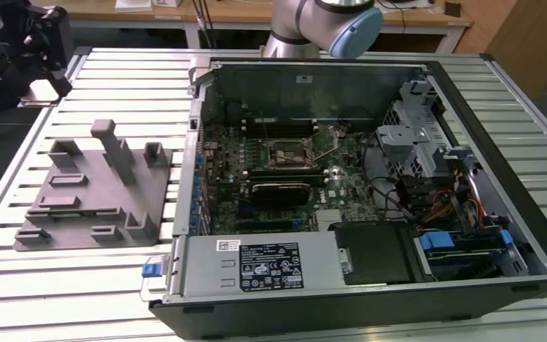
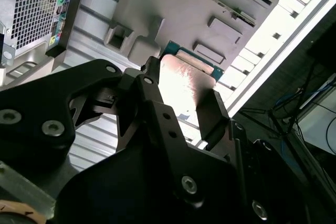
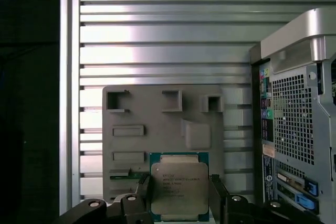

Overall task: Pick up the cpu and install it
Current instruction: 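Pick up the cpu and move it towards the insertion slot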

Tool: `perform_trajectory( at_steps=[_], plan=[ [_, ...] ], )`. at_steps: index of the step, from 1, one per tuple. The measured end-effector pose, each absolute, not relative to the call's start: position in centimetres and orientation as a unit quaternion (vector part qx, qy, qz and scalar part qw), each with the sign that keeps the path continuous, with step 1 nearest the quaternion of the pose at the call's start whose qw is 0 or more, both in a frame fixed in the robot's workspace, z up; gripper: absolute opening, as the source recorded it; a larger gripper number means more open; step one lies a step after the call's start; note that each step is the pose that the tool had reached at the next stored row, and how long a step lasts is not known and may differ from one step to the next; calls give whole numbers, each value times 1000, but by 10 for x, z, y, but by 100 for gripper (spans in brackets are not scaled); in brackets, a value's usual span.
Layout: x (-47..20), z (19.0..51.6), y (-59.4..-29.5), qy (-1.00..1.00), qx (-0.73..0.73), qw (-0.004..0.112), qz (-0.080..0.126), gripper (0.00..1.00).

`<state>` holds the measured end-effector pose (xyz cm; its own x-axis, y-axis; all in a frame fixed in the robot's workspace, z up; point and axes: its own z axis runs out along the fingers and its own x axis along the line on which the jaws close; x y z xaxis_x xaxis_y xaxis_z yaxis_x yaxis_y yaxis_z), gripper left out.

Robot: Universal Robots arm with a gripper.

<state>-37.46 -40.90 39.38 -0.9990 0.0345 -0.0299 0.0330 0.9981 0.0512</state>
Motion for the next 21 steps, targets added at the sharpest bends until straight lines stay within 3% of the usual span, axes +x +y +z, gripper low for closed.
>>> perform_trajectory(
  at_steps=[21],
  plan=[
    [-353,394,-409,999,17,15,25,53]
  ],
)
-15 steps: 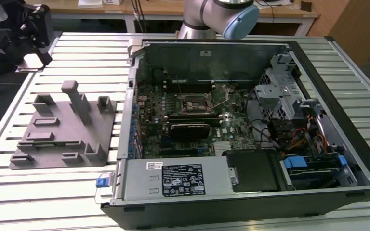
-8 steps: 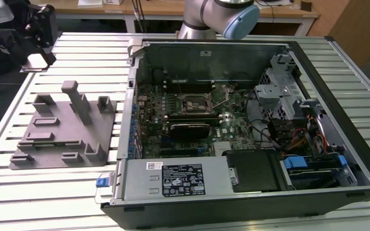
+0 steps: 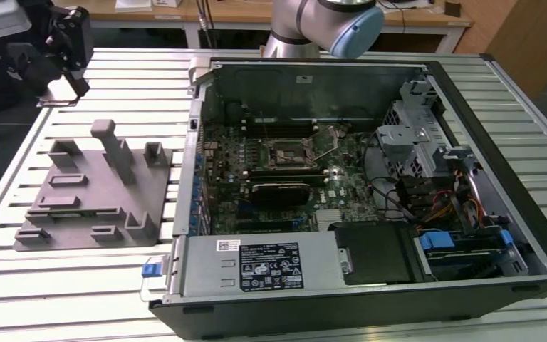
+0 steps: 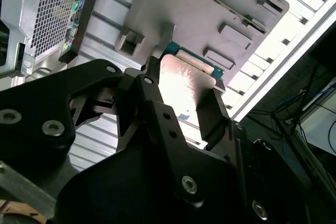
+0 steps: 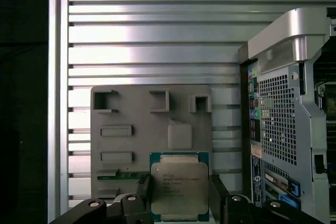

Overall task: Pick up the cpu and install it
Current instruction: 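Pick up the cpu and move it towards the insertion slot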

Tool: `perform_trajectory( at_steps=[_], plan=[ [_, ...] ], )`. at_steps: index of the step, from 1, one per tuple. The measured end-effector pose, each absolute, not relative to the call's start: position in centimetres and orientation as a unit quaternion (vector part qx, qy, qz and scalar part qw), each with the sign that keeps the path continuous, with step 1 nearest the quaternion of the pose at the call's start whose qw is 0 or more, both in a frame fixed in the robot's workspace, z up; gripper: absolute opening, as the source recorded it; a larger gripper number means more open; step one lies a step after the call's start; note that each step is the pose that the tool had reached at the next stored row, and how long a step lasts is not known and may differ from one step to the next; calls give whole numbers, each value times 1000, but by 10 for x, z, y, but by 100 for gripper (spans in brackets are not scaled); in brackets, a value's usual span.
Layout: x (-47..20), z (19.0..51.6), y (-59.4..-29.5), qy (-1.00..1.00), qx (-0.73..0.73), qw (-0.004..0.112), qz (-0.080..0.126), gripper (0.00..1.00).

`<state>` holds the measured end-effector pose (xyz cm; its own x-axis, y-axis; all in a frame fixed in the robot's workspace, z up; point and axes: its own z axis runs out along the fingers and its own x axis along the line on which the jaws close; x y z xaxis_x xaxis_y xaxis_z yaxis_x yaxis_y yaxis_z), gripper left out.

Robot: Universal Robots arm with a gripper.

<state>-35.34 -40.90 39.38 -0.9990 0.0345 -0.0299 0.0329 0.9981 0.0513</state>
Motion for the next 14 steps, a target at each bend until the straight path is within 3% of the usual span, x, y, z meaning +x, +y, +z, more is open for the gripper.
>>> perform_trajectory(
  at_steps=[14],
  plan=[
    [-351,394,-409,999,17,15,25,53]
  ],
)
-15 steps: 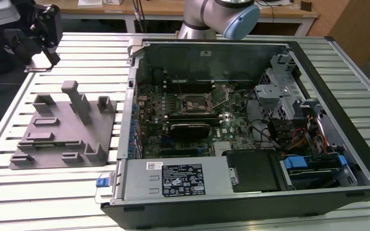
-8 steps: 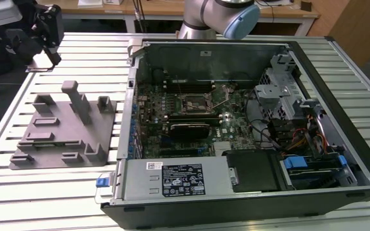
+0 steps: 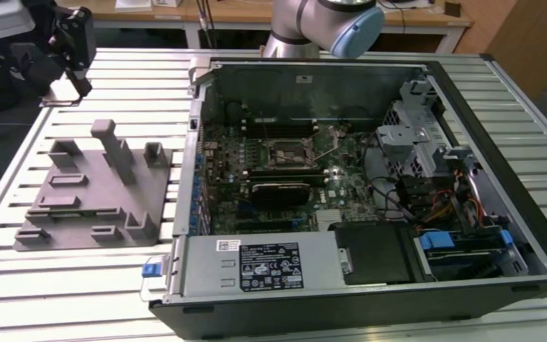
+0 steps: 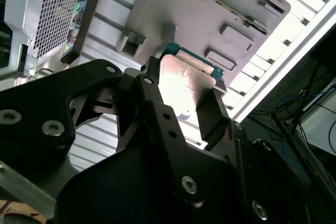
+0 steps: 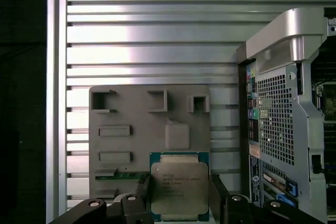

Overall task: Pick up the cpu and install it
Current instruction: 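Pick up the cpu and move it towards the insertion slot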

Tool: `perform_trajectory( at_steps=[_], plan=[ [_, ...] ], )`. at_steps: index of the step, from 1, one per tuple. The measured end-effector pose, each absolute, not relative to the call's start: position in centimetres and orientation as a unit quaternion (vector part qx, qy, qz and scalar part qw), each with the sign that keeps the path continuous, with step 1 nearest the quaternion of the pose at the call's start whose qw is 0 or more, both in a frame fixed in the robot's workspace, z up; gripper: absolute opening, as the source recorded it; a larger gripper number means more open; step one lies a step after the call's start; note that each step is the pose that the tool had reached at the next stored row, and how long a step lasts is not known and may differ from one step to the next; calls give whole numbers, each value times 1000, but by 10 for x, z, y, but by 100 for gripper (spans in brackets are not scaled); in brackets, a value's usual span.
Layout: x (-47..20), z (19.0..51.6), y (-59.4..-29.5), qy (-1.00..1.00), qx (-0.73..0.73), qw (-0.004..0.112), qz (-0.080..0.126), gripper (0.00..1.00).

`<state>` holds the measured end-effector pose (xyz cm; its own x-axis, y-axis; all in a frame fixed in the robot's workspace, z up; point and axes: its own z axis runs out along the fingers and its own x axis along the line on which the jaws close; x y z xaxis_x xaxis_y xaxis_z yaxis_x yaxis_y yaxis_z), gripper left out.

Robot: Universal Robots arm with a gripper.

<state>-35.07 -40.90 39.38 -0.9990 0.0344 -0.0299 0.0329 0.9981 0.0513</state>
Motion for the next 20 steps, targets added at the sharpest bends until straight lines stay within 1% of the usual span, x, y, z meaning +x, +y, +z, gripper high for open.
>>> perform_trajectory(
  at_steps=[20],
  plan=[
    [-341,394,-409,999,17,15,25,53]
  ],
)
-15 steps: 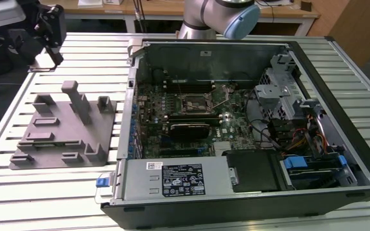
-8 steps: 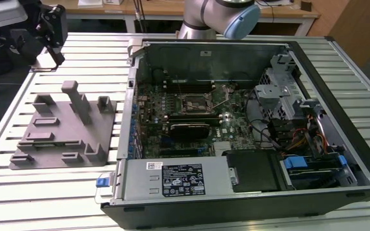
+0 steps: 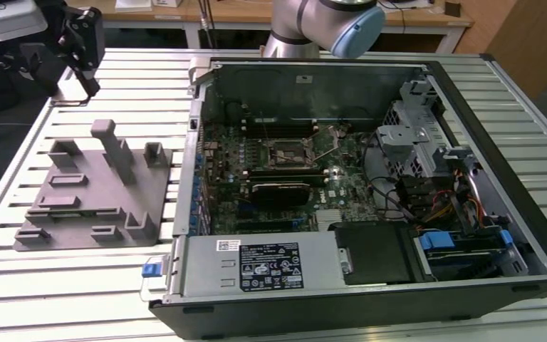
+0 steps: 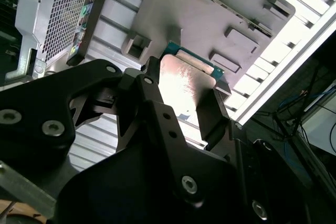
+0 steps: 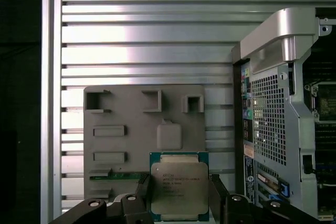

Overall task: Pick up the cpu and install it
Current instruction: 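Pick up the cpu and move it towards the insertion slot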

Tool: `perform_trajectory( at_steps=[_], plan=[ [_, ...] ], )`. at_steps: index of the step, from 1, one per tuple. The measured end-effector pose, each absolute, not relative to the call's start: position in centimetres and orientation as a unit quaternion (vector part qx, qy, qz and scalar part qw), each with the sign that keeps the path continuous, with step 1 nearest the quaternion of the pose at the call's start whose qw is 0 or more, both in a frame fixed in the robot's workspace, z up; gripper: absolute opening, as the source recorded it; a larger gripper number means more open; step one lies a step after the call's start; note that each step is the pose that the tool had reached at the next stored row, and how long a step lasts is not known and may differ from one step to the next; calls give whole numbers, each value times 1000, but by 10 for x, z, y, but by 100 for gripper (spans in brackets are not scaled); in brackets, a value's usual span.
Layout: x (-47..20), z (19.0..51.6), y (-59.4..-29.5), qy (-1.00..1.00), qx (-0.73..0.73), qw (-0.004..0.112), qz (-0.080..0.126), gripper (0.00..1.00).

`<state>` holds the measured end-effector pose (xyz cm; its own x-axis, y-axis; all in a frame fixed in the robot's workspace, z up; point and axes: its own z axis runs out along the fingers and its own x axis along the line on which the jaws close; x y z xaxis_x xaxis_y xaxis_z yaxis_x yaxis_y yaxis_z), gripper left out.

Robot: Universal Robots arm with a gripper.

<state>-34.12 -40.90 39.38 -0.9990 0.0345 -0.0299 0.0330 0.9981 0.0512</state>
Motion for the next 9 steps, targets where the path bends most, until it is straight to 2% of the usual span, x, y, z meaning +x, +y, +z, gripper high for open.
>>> perform_trajectory(
  at_steps=[9],
  plan=[
    [-339,394,-409,999,17,15,25,53]
  ],
)
